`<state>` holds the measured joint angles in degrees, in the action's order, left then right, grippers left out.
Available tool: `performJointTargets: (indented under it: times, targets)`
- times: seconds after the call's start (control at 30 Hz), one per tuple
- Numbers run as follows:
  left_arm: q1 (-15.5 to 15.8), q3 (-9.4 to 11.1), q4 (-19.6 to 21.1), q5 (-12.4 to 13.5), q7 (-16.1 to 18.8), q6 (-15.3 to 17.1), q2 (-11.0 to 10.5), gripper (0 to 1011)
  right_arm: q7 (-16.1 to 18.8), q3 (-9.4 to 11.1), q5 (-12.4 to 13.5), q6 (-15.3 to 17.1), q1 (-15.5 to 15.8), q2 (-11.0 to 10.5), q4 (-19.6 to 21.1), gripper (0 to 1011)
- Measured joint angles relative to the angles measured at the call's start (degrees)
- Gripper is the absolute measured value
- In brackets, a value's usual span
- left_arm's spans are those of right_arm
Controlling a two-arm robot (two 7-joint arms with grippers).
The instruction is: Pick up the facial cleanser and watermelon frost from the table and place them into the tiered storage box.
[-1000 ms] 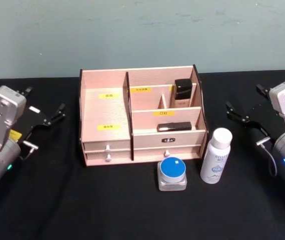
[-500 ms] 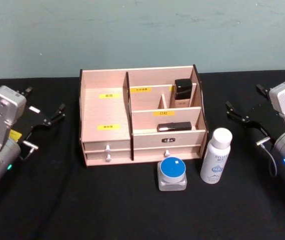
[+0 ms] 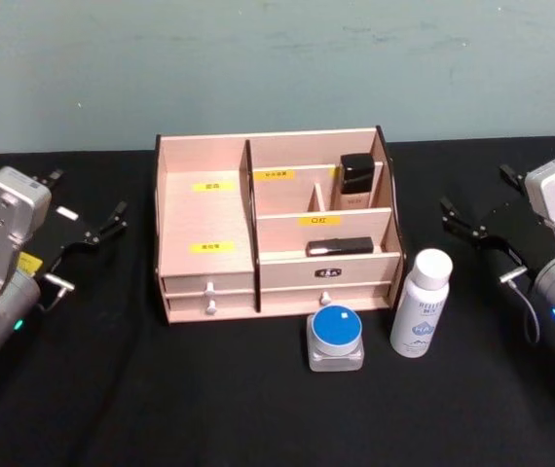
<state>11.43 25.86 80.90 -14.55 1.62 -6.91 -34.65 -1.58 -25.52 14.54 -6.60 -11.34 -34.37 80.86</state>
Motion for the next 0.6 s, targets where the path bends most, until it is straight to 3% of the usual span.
performJointTargets:
  times: [0.2, 0.43, 0.6]
  targets:
    - [0.00, 0.00, 0.00, 0.00, 0.00, 0.00, 0.00, 1009, 1.09, 2.44, 1.45, 0.10, 2.05, -0.81, 3.45, 1003]
    - [0.00, 0.00, 0.00, 0.00, 0.00, 0.00, 0.00, 1010, 2.98, 7.04, 5.18, -0.73, 7.58, -4.17, 13.16, 1002]
    - [0.00, 0.00, 0.00, 0.00, 0.00, 0.00, -0.01, 1010, 4.87, 10.60, 8.28, -0.84, 13.79, -7.46, 22.03, 1003]
